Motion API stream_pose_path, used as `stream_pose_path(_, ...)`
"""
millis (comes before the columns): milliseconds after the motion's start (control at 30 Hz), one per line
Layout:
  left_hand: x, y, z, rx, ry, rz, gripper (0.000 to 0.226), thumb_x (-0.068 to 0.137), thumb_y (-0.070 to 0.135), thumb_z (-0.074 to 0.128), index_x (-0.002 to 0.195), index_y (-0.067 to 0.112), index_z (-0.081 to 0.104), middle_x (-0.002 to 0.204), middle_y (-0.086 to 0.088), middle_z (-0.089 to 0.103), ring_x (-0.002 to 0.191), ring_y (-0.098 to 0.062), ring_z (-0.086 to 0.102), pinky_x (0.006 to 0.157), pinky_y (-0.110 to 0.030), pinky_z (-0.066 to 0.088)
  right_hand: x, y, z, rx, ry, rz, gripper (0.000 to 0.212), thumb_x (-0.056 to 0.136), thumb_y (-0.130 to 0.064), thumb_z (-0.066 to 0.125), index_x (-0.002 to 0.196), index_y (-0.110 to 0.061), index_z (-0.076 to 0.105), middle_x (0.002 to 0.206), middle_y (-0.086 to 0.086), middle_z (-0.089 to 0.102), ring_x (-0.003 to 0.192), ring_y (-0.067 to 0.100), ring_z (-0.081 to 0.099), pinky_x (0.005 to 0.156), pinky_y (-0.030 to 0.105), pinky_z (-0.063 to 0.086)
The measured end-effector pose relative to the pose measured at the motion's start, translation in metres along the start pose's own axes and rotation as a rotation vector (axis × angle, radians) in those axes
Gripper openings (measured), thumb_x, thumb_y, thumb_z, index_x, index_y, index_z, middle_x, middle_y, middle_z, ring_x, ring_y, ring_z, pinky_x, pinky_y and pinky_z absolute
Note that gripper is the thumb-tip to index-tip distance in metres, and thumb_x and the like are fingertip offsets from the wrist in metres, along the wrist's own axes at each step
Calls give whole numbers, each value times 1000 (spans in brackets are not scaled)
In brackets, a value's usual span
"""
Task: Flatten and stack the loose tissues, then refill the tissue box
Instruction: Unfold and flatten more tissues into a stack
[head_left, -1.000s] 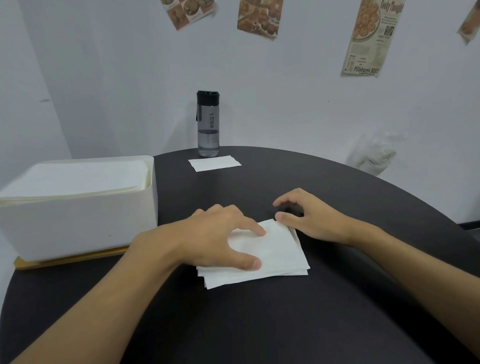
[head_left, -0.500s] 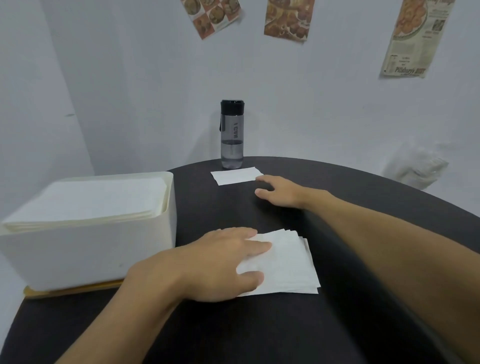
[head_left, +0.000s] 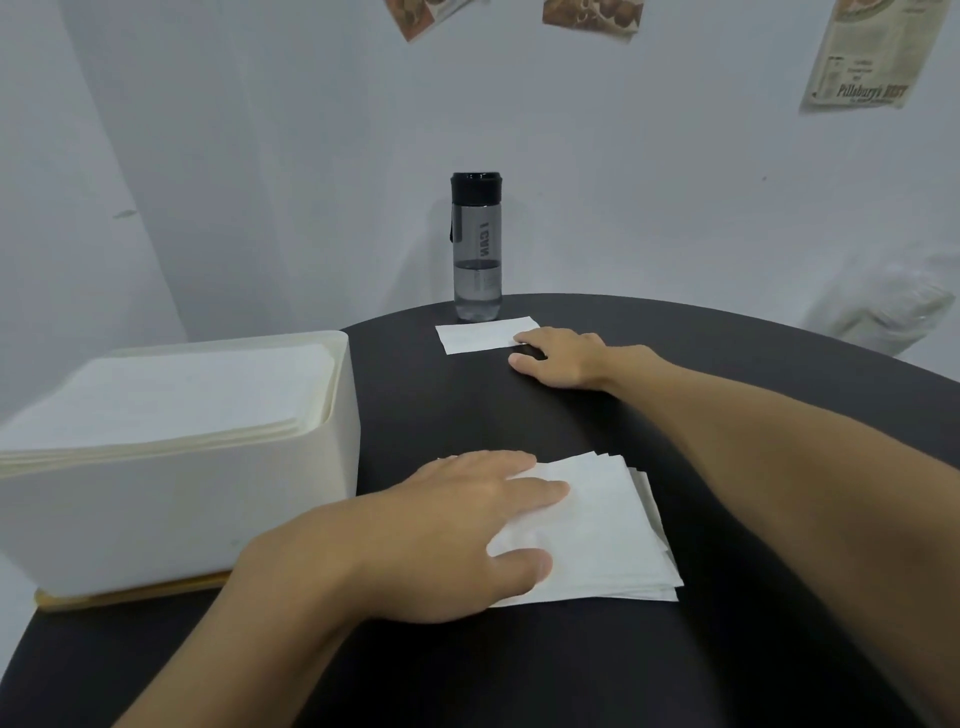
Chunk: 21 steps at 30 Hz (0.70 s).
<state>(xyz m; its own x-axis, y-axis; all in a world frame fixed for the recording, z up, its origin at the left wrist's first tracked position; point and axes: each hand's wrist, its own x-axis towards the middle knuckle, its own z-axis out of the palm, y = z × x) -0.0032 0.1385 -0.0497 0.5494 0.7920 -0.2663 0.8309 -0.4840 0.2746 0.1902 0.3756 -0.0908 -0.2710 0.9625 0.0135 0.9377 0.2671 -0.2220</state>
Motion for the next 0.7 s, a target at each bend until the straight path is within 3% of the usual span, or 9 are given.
stream_pose_path(267, -2, 1, -1, -5, 5, 0, 58, 103, 50, 40, 155, 51, 13, 164, 27, -5, 151, 1, -7, 120, -23, 1, 0, 1, -8, 21, -7, -4, 46, 100, -57, 37, 135, -32, 52, 146, -1, 49, 134, 25, 44, 110, 51, 29)
stream_pose_path(467, 0, 0, 0, -7, -4, -4, 59, 103, 51, 40, 154, 53, 12, 163, 29, -6, 151, 1, -8, 120, -25, 1, 6, 7, 3, 40, 42, 2, 47, 100, -57, 29, 135, -37, 52, 144, -2, 52, 137, 24, 39, 112, 51, 21)
stream_pose_path(700, 0, -3, 2, -28, -10, -15, 59, 102, 54, 41, 152, 57, 12, 161, 33, -7, 151, 1, -11, 122, -28, 2, 0, 4, 5, -55, 49, -12, 46, 101, -52, 24, 108, -23, 59, 126, 2, 56, 132, 23, 38, 106, 50, 22)
